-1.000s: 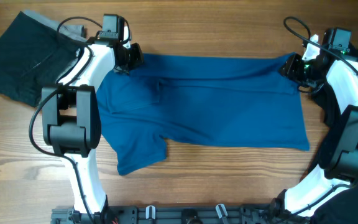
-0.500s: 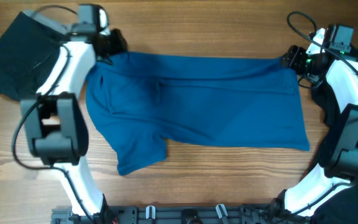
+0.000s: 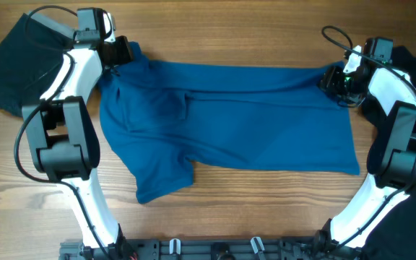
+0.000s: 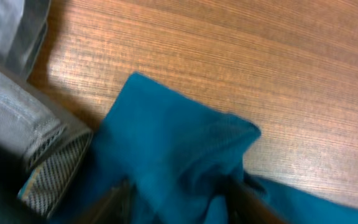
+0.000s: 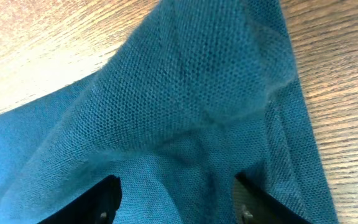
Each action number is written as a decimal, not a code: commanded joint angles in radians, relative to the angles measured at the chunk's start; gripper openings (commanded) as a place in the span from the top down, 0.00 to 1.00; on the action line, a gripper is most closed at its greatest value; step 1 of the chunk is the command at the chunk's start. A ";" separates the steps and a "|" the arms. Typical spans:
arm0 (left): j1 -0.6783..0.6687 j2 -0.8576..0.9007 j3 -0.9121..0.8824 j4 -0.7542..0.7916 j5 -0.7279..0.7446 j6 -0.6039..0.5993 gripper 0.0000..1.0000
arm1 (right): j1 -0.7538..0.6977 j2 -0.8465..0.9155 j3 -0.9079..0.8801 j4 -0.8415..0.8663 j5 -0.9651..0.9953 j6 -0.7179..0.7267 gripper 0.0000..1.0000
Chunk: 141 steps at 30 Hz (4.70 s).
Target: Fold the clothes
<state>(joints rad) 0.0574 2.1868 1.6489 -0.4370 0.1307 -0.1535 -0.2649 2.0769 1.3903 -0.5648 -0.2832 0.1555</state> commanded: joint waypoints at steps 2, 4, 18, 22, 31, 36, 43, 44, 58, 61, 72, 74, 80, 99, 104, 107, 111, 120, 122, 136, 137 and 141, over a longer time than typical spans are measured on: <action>0.017 0.006 0.006 0.116 0.006 -0.190 0.96 | 0.004 0.069 -0.009 -0.020 0.139 0.002 0.53; 0.048 0.006 0.006 0.203 0.086 -0.303 0.96 | 0.003 0.077 -0.009 -0.025 0.158 0.003 0.63; 0.007 0.019 0.006 0.101 0.103 0.046 0.51 | 0.002 0.116 -0.010 -0.043 0.210 -0.021 0.92; -0.016 0.062 0.006 0.107 0.101 0.045 0.59 | -0.005 0.122 -0.010 -0.066 0.280 0.030 0.93; 0.062 0.067 0.006 0.307 0.071 -0.429 0.96 | -0.049 0.122 -0.010 -0.102 0.287 0.027 0.92; 0.090 0.067 0.006 0.373 0.201 -0.397 0.92 | -0.064 0.121 -0.010 -0.105 0.285 0.023 0.83; 0.087 0.007 0.007 0.312 0.282 -0.248 0.47 | -0.066 0.032 -0.008 -0.136 0.274 -0.026 0.60; 0.087 -0.024 0.007 0.273 0.282 -0.232 0.45 | -0.071 0.005 -0.008 -0.137 0.266 -0.027 0.59; -0.040 -0.020 0.004 -0.437 0.129 0.023 0.72 | -0.122 -0.093 -0.002 -0.260 0.121 -0.016 0.55; -0.042 0.037 0.004 -0.481 0.121 0.014 0.74 | -0.123 -0.093 -0.002 -0.332 0.147 0.005 0.51; -0.037 0.085 0.004 -0.467 -0.047 -0.090 0.71 | -0.121 -0.087 -0.047 -0.281 0.161 0.140 0.54; -0.037 0.085 0.004 -0.466 -0.047 -0.090 0.71 | -0.122 -0.087 -0.053 -0.253 0.164 0.159 0.68; -0.037 0.085 0.004 -0.465 -0.065 -0.090 0.67 | -0.149 -0.134 0.027 -0.233 0.076 -0.055 0.53; -0.037 0.085 0.004 -0.447 -0.065 -0.090 0.61 | -0.186 0.019 0.079 0.032 -0.077 -0.182 0.52; -0.037 0.085 0.004 -0.442 -0.065 -0.090 0.60 | -0.186 0.068 0.079 0.042 -0.159 -0.216 0.56; -0.037 0.085 0.004 -0.442 -0.065 -0.090 0.60 | -0.186 0.075 0.079 0.061 -0.155 -0.230 0.55; -0.037 0.085 0.004 -0.443 -0.065 -0.090 0.61 | -0.187 0.073 0.079 0.073 -0.068 -0.237 0.55; -0.037 0.085 0.004 -0.429 -0.065 -0.090 0.59 | -0.204 0.073 0.079 0.074 -0.156 -0.290 0.56; -0.037 0.085 0.004 -0.426 -0.065 -0.090 0.59 | -0.203 0.075 0.079 0.082 -0.156 -0.292 0.56; -0.037 0.085 0.004 -0.427 -0.065 -0.090 0.59 | -0.198 0.077 0.067 0.110 -0.116 -0.287 0.55; -0.037 0.085 0.004 -0.427 -0.065 -0.090 0.59 | -0.198 0.077 0.067 0.111 -0.117 -0.286 0.55; -0.037 0.085 0.004 -0.427 -0.064 -0.090 0.59 | -0.198 0.096 0.067 0.116 -0.117 -0.285 0.56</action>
<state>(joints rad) 0.0082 2.2200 1.6623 -0.8787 0.1234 -0.2382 -0.4664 2.1357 1.4631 -0.4549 -0.4103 -0.1261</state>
